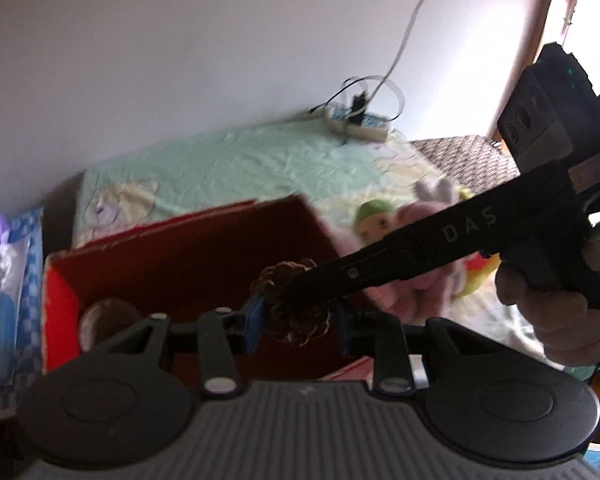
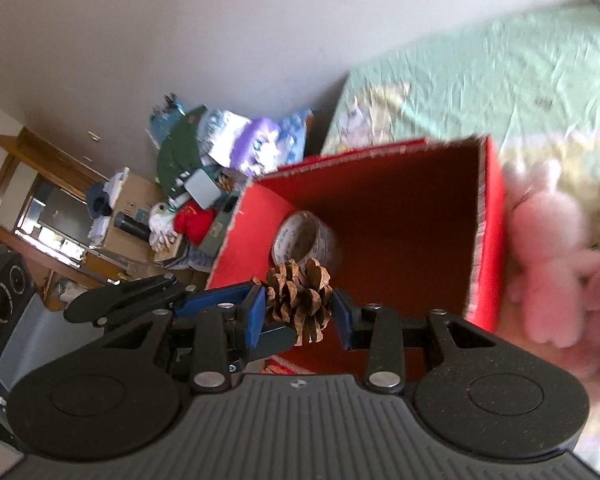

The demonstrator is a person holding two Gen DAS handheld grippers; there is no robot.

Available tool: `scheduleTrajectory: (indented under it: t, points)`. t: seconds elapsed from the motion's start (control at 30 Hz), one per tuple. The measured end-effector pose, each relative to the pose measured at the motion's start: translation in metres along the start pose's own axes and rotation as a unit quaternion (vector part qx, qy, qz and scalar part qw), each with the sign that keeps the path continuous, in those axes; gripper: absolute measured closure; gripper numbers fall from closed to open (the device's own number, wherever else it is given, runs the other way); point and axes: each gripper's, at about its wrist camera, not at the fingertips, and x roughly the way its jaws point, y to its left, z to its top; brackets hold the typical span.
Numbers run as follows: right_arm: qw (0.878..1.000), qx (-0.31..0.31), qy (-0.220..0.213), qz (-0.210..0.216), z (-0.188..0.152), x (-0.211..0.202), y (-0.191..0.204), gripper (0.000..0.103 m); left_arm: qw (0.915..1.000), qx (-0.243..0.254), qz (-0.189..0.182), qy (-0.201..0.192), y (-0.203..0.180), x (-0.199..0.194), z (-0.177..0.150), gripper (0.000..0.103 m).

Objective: Organize objects
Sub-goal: 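Carry the pine cone into the red box and open the right gripper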

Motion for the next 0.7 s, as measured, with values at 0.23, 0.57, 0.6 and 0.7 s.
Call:
scheduleTrajectory:
  t: [0.23,0.57,0.6,0.7]
  points:
    - [0.997,0.055,0.046,-0.02,0.003,0.058,-0.003,0.064,0.9984,-0.026,0.009,0.049,0.057,0.029,-0.015,0.07]
    - [0.986,0.083,0.127,-0.075,0.007,0.12,-0.002,0.064,0.9956,-0.029,0.035,0.082,0.093,0.031,-0.036,0.072]
    - [0.984,0.084,0.135,-0.078,0.008,0.125,-0.001,0.064,0.9953,-0.027,0.041,0.083,0.095,0.03,-0.036,0.072]
    - [0.98,0.089,0.16,-0.083,0.013,0.142,0.001,0.063,0.9943,-0.026,0.053,0.088,0.098,0.027,-0.037,0.072]
